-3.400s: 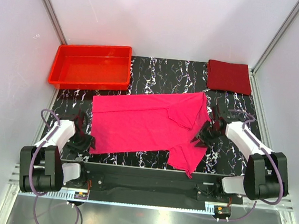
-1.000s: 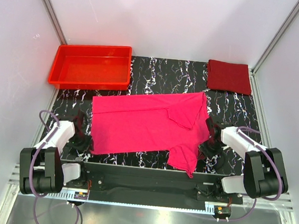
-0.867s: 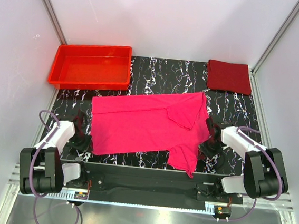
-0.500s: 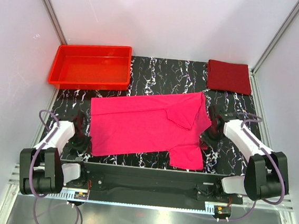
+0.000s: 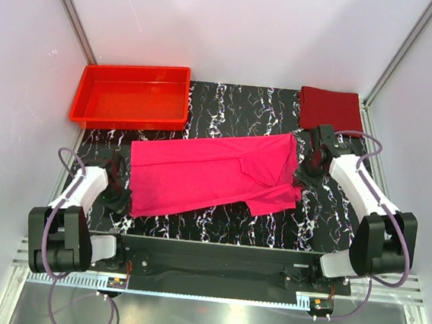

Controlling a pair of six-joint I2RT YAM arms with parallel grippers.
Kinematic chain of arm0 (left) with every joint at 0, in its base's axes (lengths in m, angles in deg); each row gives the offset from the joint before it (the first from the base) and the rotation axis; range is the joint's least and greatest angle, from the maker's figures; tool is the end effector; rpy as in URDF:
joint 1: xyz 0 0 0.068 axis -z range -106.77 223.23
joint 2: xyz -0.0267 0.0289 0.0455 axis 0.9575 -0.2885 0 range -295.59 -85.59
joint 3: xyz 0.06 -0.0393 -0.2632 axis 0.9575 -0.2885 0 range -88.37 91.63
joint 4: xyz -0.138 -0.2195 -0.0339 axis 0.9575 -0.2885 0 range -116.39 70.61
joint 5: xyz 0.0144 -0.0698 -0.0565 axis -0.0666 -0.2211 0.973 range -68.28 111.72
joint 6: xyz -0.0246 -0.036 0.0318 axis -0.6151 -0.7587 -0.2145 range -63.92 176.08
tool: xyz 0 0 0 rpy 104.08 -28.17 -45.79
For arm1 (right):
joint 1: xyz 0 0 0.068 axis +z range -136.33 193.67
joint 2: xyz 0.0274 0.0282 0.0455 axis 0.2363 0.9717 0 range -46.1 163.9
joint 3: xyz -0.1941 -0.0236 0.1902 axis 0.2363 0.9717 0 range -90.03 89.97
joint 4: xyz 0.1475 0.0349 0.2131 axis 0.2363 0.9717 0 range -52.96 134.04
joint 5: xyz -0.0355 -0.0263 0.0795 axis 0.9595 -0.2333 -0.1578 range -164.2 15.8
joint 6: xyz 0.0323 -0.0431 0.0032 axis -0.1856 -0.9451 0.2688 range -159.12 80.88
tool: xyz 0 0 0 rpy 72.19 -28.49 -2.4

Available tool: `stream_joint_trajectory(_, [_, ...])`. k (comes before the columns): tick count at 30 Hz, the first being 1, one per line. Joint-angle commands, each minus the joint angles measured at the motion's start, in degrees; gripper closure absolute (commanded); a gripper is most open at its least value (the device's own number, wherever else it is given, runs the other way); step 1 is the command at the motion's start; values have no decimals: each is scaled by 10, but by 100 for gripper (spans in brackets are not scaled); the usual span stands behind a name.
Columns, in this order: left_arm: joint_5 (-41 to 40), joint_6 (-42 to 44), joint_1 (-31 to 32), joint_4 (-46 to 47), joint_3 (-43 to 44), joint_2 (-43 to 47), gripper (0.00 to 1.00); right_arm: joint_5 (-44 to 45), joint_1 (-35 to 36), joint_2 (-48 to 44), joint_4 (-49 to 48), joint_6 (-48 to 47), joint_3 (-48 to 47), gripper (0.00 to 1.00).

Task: Fold and stack the t-shirts
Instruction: Fold the tshirt

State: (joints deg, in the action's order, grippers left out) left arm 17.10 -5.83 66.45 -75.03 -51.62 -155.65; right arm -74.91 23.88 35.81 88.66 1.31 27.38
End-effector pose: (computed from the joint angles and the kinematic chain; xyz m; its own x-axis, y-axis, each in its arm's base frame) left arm 0.1681 0.0229 0.1677 -0.3624 -0.9286 -0.0797 -0.9320 0.3618 0.0218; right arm 0.2654 0.0482 0.2467 -0.8256 0.5101 -0.2412 0.4652 0.8572 0.2208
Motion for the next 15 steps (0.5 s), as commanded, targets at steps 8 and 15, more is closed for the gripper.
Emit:
stream_joint_trajectory(8, [8, 40, 14, 9, 72, -46, 100, -100, -54, 71, -49, -87, -89, 100])
stream_joint_trajectory(15, [25, 44, 17, 5, 103, -64, 100, -110, -74, 108, -52, -97, -135, 100])
